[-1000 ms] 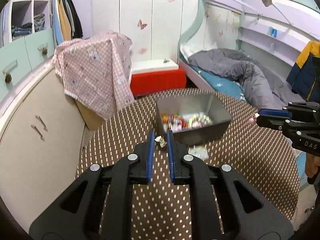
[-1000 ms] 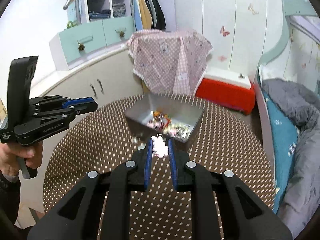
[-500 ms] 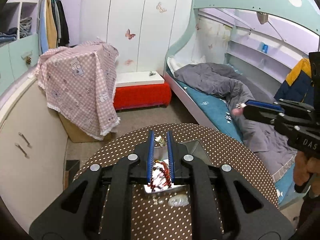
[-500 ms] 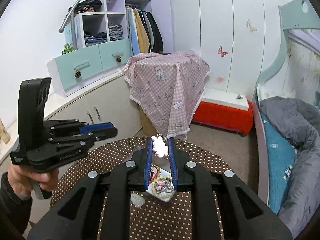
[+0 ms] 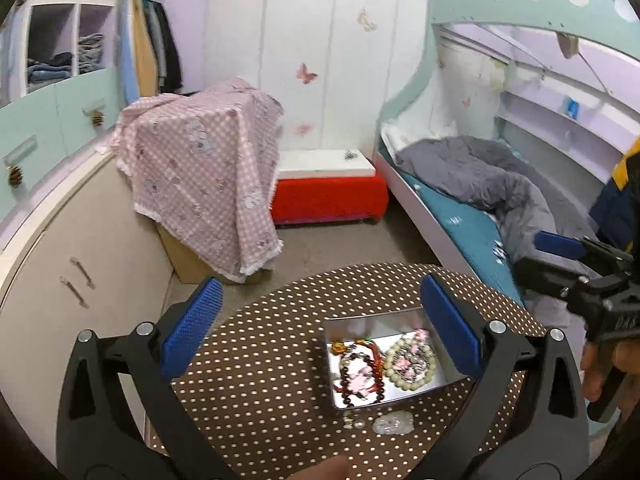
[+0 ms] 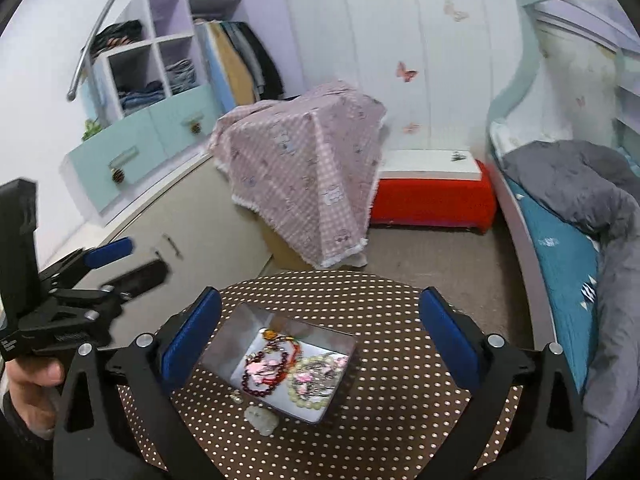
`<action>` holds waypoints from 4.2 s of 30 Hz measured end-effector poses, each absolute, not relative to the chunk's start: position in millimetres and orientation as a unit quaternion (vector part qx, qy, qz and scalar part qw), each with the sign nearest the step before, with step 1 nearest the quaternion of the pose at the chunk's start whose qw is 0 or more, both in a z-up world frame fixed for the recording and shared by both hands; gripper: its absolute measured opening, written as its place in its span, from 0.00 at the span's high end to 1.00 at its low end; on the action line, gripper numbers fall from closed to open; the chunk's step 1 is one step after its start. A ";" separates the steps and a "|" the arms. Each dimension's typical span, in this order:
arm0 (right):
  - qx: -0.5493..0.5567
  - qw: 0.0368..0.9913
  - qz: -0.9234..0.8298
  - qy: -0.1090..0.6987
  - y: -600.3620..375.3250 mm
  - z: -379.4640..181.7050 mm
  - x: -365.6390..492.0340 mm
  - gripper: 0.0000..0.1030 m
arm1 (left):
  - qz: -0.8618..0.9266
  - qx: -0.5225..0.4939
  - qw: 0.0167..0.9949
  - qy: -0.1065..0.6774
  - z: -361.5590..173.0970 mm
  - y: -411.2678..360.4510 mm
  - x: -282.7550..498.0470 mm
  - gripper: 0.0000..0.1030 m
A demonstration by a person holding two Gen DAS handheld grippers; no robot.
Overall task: Organize jewelry
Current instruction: 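Pull both tools back toward the jade pendant and pearl bead, then grasp the pale jade pendant with the right gripper while the left gripper grasps the pearl bead, then lower both held pieces into the grey box and open both grippers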
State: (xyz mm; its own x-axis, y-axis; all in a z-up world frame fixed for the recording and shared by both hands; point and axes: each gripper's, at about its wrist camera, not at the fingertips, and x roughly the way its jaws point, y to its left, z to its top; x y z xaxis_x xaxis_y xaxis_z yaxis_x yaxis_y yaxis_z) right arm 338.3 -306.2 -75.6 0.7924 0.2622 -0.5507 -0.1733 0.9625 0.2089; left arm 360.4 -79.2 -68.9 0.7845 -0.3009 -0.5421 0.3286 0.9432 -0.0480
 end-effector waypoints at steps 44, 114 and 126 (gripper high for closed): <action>0.081 0.930 0.116 0.338 -298.6 -124.4 242.3 0.08 | -0.154 0.044 0.926 0.342 -167.0 -71.3 287.7 0.06; 0.016 0.901 0.136 0.412 -224.5 -213.1 257.1 0.63 | -0.207 0.021 0.893 0.400 -209.7 -54.8 315.9 0.86; 0.030 0.929 0.143 0.340 -252.2 -138.0 258.8 0.63 | -0.228 0.021 0.916 0.330 -141.5 -55.0 305.6 0.86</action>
State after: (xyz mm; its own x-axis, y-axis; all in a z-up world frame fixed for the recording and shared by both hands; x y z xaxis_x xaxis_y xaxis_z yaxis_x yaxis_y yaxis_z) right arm 258.8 -252.2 -137.9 0.7283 0.2855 -0.6229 -0.2441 0.9575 0.1534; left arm 305.6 -55.0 -141.5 0.6787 -0.4032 -0.6138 0.4309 0.8955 -0.1117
